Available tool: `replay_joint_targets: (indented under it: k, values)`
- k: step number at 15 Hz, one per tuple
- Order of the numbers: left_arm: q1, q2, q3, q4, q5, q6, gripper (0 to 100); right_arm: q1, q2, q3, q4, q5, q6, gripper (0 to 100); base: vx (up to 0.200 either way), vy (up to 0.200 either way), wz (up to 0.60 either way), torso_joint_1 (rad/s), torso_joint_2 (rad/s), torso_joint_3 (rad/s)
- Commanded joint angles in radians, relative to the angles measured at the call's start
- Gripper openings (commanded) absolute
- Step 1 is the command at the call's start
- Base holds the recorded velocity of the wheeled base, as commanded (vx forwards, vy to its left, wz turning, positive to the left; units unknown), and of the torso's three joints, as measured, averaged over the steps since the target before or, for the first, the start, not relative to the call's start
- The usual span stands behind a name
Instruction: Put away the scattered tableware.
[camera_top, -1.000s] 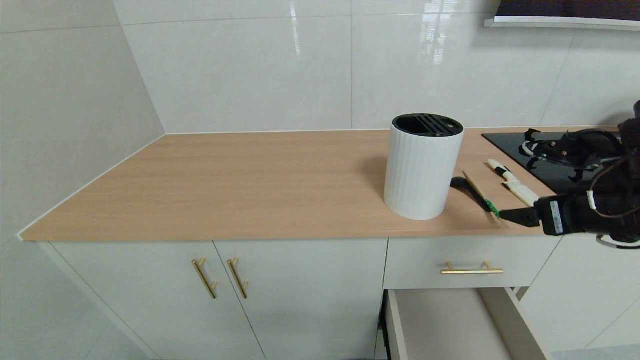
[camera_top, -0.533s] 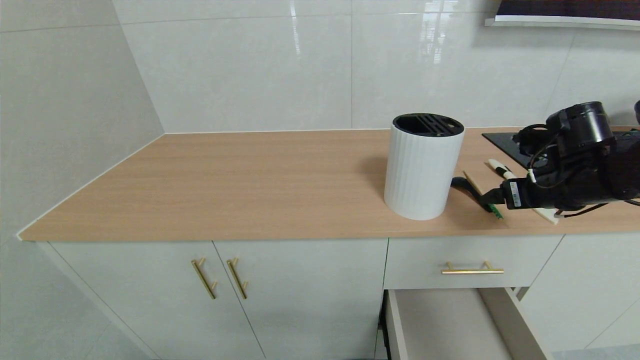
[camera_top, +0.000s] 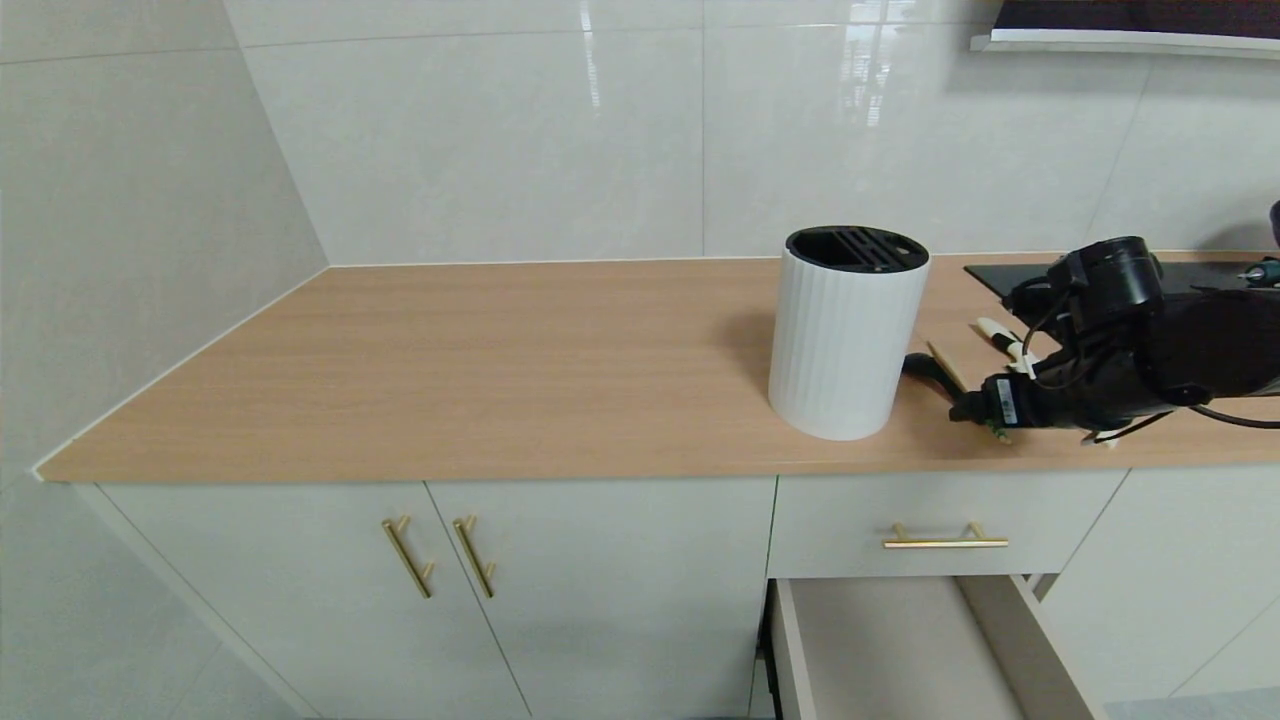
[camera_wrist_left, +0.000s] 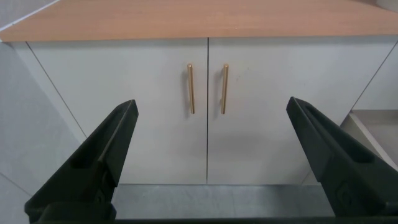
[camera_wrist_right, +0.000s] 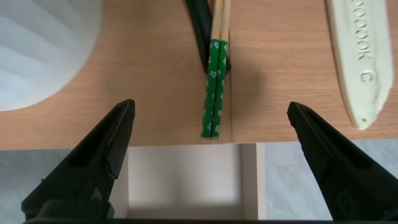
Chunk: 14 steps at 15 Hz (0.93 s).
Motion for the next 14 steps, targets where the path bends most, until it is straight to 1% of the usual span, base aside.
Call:
replay_joint_targets:
  k: [1, 14]
  values:
    - [0.0, 0.0, 0.0, 0.0, 0.001, 0.0, 100, -0.006, 0.019, -0.003, 0.0, 0.0, 0.0, 100, 0.0, 0.0, 0.0, 0.0, 0.0, 0.0]
    - [0.0, 0.0, 0.0, 0.0, 0.001, 0.0, 100, -0.014, 0.064, -0.008, -0.003, 0.002, 0.0, 100, 0.0, 0.0, 0.0, 0.0, 0.0, 0.0]
